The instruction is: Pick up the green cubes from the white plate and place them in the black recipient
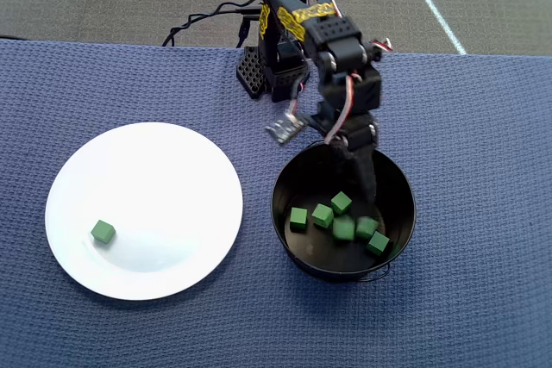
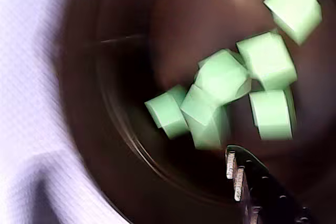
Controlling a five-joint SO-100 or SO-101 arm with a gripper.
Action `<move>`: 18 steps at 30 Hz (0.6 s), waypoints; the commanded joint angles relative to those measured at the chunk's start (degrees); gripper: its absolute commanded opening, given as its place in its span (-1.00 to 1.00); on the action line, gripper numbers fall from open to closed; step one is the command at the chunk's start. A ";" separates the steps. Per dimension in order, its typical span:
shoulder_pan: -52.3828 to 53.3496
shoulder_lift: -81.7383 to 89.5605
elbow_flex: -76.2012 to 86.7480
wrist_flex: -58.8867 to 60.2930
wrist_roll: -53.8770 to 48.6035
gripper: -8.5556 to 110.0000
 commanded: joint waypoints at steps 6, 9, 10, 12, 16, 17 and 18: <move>39.73 -1.41 -2.37 -18.81 -31.82 -0.43; 51.06 -8.53 -0.79 -28.04 -34.72 -0.61; 53.79 -11.34 -2.02 -29.00 -33.84 -0.67; 58.01 -17.49 -6.15 -29.09 -29.53 -0.82; 62.93 -27.60 -15.56 -24.52 -19.16 -0.86; 63.98 -30.23 -19.34 -21.27 -16.17 -0.86; 64.78 -32.78 -23.29 -17.67 -13.45 -0.84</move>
